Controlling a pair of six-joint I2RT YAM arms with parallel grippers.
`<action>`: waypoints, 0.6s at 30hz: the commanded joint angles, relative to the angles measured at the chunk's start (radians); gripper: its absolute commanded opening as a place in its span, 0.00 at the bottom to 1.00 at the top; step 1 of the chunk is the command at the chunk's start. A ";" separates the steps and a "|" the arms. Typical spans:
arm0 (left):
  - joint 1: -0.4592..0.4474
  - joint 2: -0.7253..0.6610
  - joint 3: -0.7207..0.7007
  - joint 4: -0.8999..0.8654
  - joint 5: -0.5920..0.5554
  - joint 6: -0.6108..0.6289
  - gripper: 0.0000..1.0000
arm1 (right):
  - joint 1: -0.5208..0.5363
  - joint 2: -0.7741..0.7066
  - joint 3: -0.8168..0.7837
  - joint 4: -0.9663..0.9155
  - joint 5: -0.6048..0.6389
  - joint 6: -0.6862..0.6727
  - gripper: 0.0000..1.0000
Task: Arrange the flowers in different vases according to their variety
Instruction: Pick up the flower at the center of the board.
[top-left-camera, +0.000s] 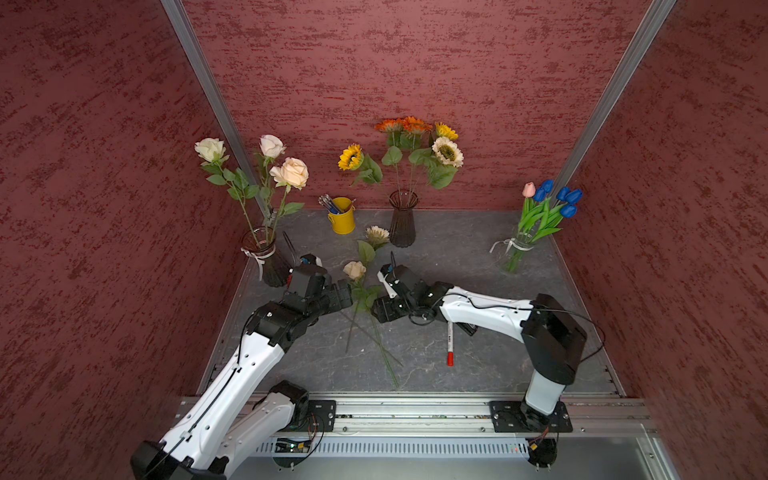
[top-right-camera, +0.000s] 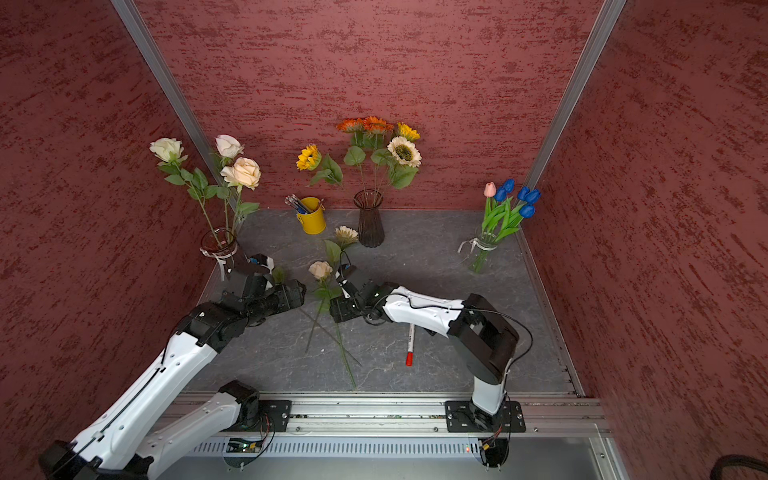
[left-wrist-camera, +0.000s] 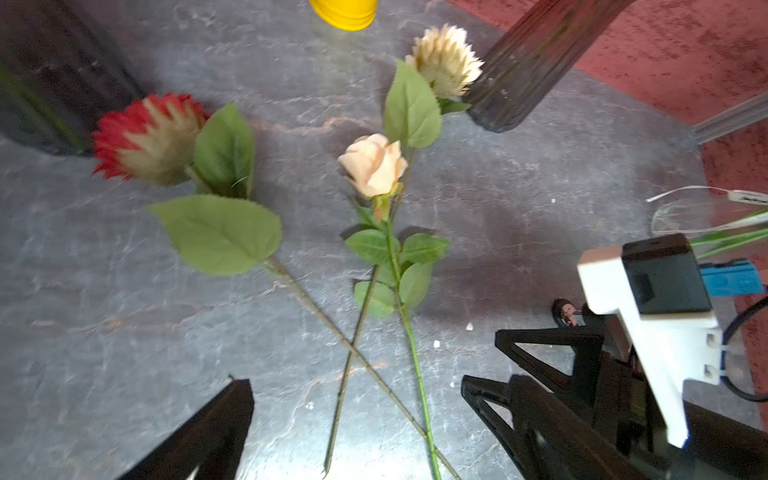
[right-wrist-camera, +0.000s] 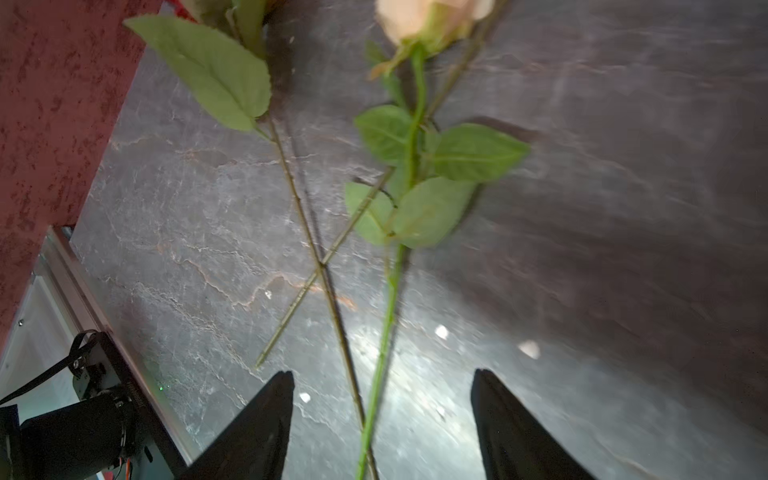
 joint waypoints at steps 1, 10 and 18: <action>0.057 -0.026 -0.020 -0.094 0.046 -0.051 1.00 | 0.032 0.065 0.095 -0.083 0.065 -0.019 0.70; 0.217 -0.054 -0.084 -0.075 0.204 -0.060 1.00 | 0.060 0.202 0.246 -0.252 0.176 -0.025 0.62; 0.228 -0.022 -0.094 -0.058 0.232 -0.044 1.00 | 0.059 0.259 0.273 -0.277 0.165 -0.027 0.55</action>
